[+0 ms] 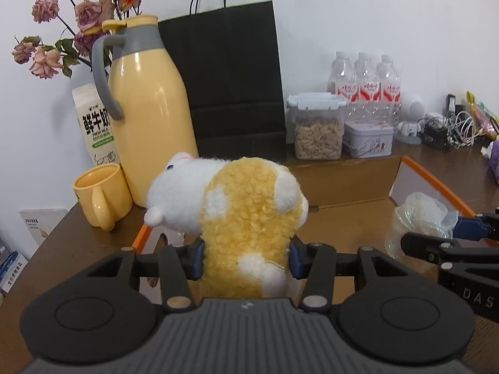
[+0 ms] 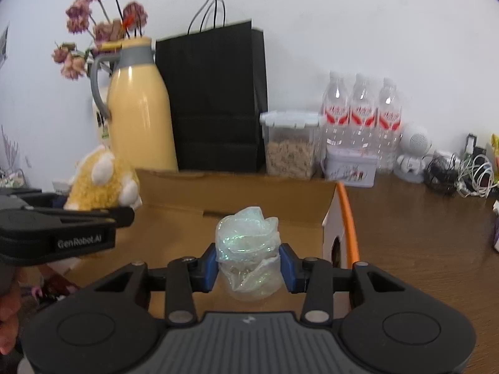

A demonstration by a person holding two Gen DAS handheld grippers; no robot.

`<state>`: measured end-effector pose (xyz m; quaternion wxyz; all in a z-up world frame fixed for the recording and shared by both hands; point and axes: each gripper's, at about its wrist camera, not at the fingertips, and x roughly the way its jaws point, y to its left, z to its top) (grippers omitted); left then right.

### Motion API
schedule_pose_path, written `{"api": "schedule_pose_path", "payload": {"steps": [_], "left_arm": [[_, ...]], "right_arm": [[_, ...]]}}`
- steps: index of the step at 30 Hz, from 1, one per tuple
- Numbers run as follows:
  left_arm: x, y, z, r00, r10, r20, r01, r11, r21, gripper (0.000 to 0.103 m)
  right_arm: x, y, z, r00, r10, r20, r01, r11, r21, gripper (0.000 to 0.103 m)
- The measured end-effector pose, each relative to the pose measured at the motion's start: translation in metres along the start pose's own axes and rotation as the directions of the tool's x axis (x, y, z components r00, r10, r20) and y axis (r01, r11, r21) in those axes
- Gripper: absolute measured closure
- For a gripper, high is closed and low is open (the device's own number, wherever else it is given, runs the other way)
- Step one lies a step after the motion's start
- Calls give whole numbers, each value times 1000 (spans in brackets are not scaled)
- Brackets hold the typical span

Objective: Organize objects
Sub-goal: 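Carry both into the cardboard box and open both tools to release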

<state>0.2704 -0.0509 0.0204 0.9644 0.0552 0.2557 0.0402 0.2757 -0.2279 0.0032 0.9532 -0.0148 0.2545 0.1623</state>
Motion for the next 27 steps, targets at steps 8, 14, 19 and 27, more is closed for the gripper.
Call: {"api": "schedule_pose_path", "payload": {"steps": [8,14,19,27], "left_arm": [[-1,6,-9,999,-34,11,34,999,-21,27],[-26,11,-5,990,-23,140,31,998,-55,0],[-31,16,-1,988,-6,152,19,996,-88,0],[-53,26,4,980,-7,200,32,992,-124,0]], "right_arm": [[-1,2,-6,1000,-26,5,26,1000,-5,38],[-9,2,-5,998,-38,49,39,999,-8,4],[-13,1,-4,996,-55,69,55,998,-8,0],[-27,-5,-2,990,-71,121,70,997,9,0]]}}
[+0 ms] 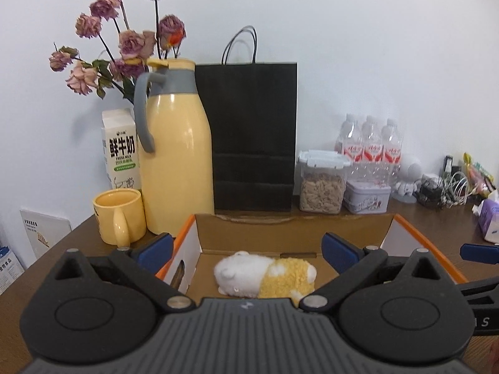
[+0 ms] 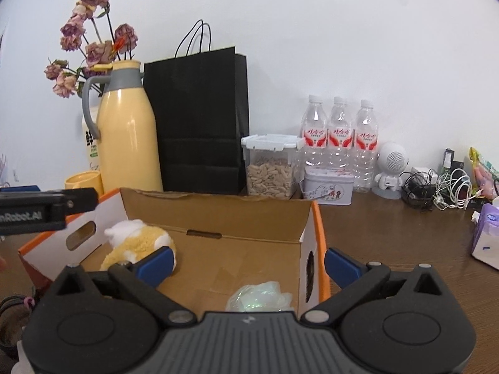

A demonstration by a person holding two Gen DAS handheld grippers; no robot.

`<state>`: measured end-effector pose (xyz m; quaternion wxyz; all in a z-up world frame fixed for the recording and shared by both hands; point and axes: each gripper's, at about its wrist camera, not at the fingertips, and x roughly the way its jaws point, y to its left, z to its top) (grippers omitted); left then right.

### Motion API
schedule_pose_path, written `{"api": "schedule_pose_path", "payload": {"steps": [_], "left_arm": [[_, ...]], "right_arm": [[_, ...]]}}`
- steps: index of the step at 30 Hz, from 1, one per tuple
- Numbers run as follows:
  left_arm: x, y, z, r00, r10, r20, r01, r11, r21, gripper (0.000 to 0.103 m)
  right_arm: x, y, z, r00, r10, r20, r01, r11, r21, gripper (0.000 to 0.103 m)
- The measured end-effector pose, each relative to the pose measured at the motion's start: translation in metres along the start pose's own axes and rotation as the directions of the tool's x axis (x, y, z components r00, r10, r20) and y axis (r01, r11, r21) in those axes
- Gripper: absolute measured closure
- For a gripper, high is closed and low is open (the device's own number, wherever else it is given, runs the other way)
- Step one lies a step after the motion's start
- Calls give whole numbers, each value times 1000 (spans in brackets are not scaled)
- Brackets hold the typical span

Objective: Organize objects
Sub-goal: 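Carry both into the cardboard box and open both tools to release, then grasp the navy pouch with the left tool while the right grasps the white puck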

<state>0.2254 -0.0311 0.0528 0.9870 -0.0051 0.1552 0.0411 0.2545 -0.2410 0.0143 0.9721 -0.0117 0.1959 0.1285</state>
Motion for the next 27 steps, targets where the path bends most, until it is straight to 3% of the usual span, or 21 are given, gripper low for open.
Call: {"api": "schedule_pose_path", "payload": {"steps": [10,17,27], "left_arm": [[-63,10,9,995,-62,82,62,998,-8,0],[-93,21,0,995,-86,56,87,996,-25,0],[-135,30,-29,995,-102,-22,101,995,-13,0]], "right_arm": [[-51,-9,20,994,-26,106,29,999,-29,0],[-105,-3,14,993,-12,119,21,997,-75,0],[-172,16,-21,996,41,82,-30,991,-127,0]]}}
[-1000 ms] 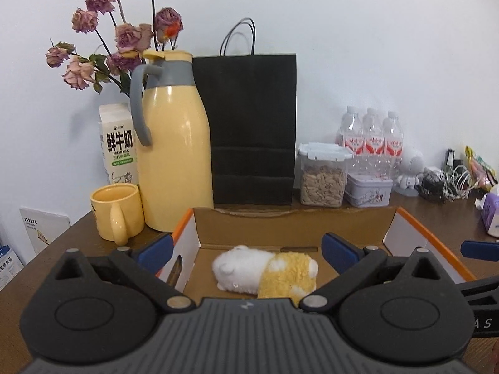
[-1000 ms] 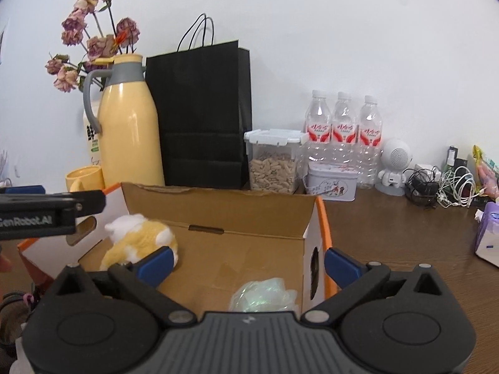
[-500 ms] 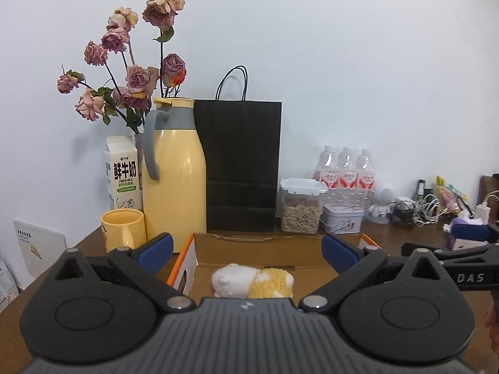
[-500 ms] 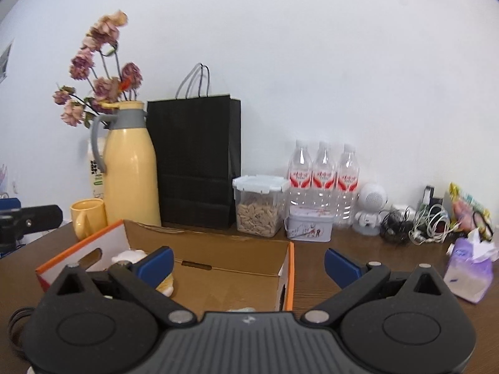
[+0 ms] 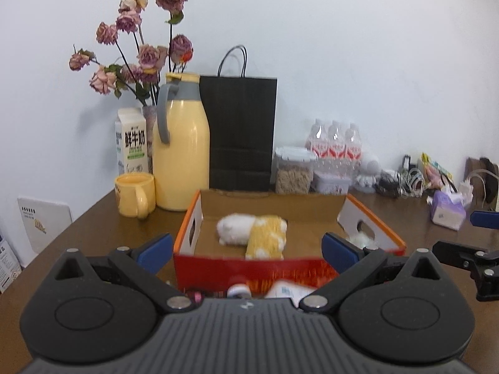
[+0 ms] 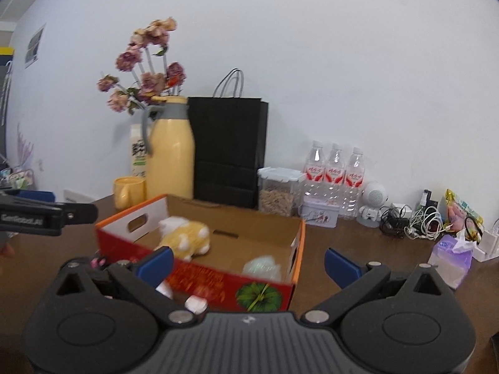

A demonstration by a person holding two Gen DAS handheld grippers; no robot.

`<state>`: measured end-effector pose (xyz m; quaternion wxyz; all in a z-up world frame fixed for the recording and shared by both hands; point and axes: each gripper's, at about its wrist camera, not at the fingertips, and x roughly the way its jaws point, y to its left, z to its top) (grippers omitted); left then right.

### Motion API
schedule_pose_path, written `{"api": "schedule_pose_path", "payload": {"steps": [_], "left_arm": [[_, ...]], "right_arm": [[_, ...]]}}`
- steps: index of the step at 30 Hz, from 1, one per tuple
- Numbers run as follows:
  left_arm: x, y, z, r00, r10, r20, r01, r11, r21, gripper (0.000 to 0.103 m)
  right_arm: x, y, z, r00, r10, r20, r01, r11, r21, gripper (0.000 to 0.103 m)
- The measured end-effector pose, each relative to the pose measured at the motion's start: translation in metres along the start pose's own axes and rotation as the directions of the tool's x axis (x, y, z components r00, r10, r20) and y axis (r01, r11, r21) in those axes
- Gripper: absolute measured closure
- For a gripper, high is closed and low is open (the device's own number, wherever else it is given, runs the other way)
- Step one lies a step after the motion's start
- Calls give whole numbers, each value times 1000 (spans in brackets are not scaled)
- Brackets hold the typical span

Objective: Organize objects
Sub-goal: 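Grasp the navy pouch with the left tool while the right grasps the white puck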

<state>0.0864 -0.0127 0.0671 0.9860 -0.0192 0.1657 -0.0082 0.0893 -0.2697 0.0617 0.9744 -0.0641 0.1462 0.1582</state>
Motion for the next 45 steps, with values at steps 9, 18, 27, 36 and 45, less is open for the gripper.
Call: {"api": "schedule_pose_path", "payload": {"steps": [9,18,27,36,45], "left_arm": [[-15,-14,-43,992,-48,-120,53,998,45,0],[-15,-43,-74,978,-96,-186,119,986,115,0],[-11,-51,-87,967,-123,-223,157,978,139,20],[-10,-39,-89,948,-170,-268,195,978,69,21],[-7,-35,-92,942,-180,-282,198,979,39,19]], "right_arm": [[-36,23,-38,995,94,-39,-96,994,-42,23],[-41,41,-68,977,187,-105,-196,976,-89,69],[-37,62,-94,984,132,-118,-162,939,-303,70],[-27,88,-103,993,63,-103,-107,853,-510,67],[-30,94,-105,994,82,-77,-111,823,-558,86]]}}
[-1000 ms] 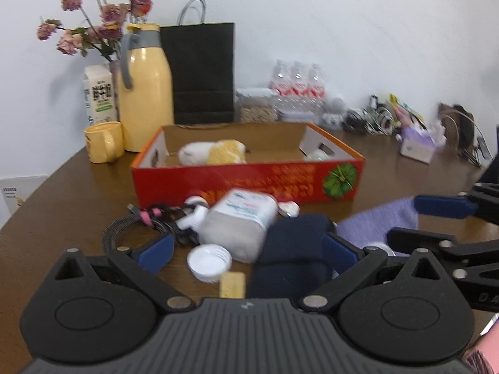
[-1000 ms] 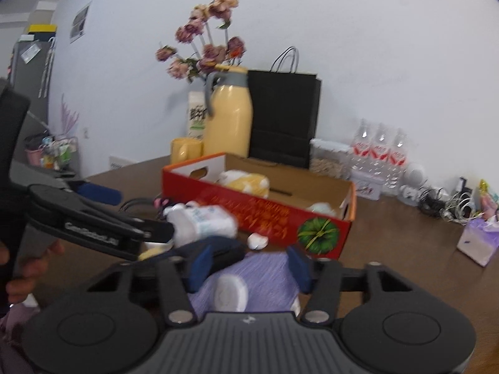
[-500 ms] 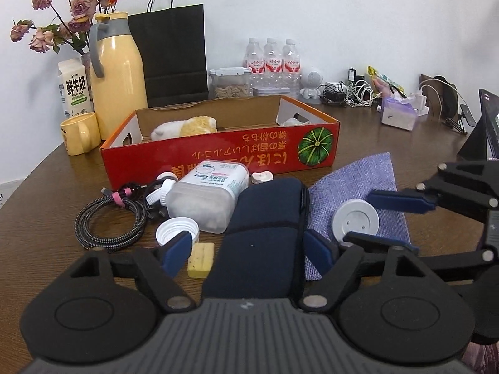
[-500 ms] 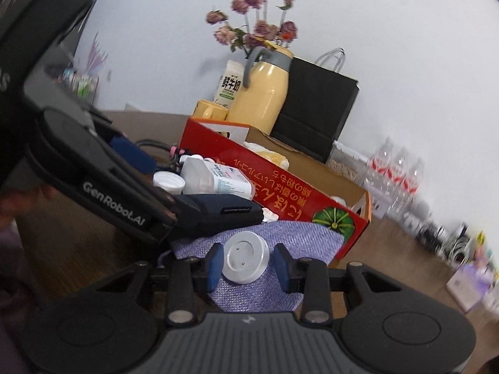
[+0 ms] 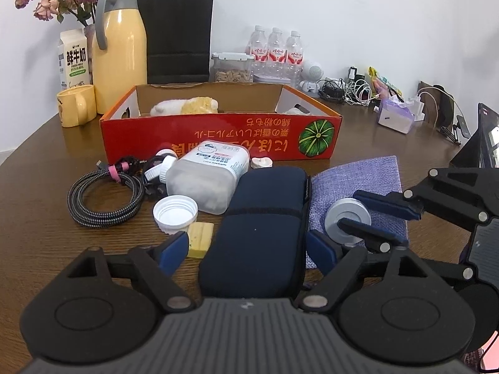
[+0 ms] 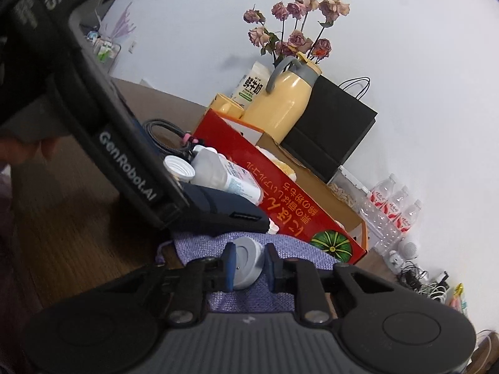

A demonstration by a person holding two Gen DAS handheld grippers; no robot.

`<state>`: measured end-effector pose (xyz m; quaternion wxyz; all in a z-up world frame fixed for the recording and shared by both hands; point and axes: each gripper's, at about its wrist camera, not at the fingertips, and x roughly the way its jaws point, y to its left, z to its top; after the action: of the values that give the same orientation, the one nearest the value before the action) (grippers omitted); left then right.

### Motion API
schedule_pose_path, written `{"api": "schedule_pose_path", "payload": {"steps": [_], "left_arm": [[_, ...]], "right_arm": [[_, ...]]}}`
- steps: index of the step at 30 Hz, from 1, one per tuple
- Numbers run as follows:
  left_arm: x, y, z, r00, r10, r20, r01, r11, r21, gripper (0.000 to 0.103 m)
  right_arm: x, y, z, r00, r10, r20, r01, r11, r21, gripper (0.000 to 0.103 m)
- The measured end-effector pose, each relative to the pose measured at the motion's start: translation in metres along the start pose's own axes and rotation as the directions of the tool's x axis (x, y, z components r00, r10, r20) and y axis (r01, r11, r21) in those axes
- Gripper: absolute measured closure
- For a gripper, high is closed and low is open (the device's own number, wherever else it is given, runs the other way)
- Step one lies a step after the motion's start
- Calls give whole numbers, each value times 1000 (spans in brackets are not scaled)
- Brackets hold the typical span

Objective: Organize objects
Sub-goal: 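Grasp the navy pouch with the left tool while the right grasps the white puck, then carry the navy pouch and white puck into the box and release both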

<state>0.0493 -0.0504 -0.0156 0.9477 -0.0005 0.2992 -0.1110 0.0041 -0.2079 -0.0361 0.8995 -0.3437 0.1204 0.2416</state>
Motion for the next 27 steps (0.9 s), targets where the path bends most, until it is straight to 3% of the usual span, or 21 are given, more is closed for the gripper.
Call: {"api": "schedule_pose_path", "payload": {"steps": [9,17,23,27], "left_arm": [[1,0,-1,1000,1,-5,-1,1000,-7,17],[2,0,-2,1000,6,-10,-6,1000,-14,17],[1,0,-4,1000,10,-12,-10,1000,-13,17],[2,-2,-3,1000,9,-15,-9,1000,-5,17]], "right_arm": [[-4,-22,-4,995,92,39,-98,980,173,92],[0,-26,-8,976,212,54,-219,947,237,95],[9,-26,-15,975,223,17,-217,927,305,95],[5,-37,-18,974,220,57,-225,895,386,95]]}}
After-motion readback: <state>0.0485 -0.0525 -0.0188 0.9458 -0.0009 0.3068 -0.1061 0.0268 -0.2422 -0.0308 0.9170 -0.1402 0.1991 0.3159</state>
